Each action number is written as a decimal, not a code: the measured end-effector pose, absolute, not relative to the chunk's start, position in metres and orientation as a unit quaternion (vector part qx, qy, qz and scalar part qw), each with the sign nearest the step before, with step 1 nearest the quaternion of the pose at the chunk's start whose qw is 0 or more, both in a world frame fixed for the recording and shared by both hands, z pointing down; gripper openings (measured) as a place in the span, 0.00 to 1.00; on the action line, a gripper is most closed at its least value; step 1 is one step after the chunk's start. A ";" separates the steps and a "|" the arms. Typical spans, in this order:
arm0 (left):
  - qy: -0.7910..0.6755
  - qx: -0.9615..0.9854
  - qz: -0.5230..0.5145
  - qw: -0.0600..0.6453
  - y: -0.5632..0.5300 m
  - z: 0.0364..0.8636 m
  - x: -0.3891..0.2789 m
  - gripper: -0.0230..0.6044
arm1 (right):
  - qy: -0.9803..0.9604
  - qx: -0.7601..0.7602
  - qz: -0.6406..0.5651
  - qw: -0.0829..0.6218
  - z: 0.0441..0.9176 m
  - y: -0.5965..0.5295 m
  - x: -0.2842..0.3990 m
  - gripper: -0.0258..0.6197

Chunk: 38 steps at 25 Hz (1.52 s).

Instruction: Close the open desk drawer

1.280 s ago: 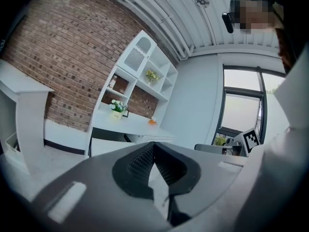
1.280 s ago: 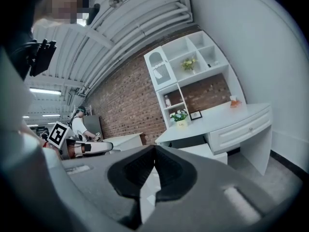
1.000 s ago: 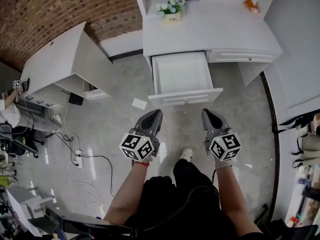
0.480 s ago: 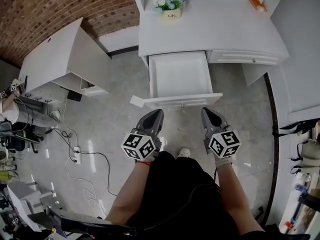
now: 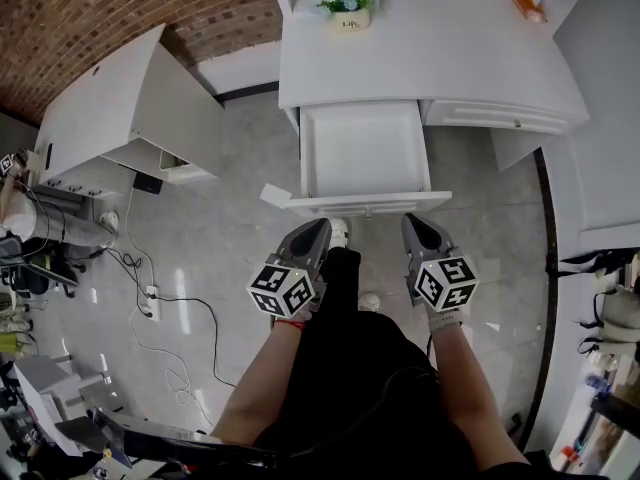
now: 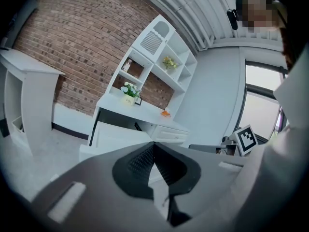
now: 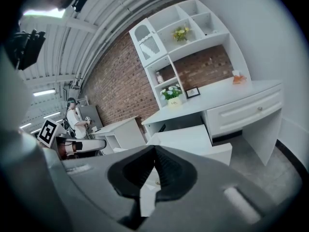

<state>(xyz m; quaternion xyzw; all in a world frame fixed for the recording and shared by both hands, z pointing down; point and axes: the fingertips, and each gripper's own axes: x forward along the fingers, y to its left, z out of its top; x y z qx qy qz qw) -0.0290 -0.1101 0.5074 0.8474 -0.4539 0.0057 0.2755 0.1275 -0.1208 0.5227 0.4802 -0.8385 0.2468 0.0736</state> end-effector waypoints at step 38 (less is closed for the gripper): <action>-0.424 0.837 0.061 0.341 -0.216 0.568 -0.016 0.04 | -0.785 0.509 0.317 0.157 0.581 -0.214 0.137 0.04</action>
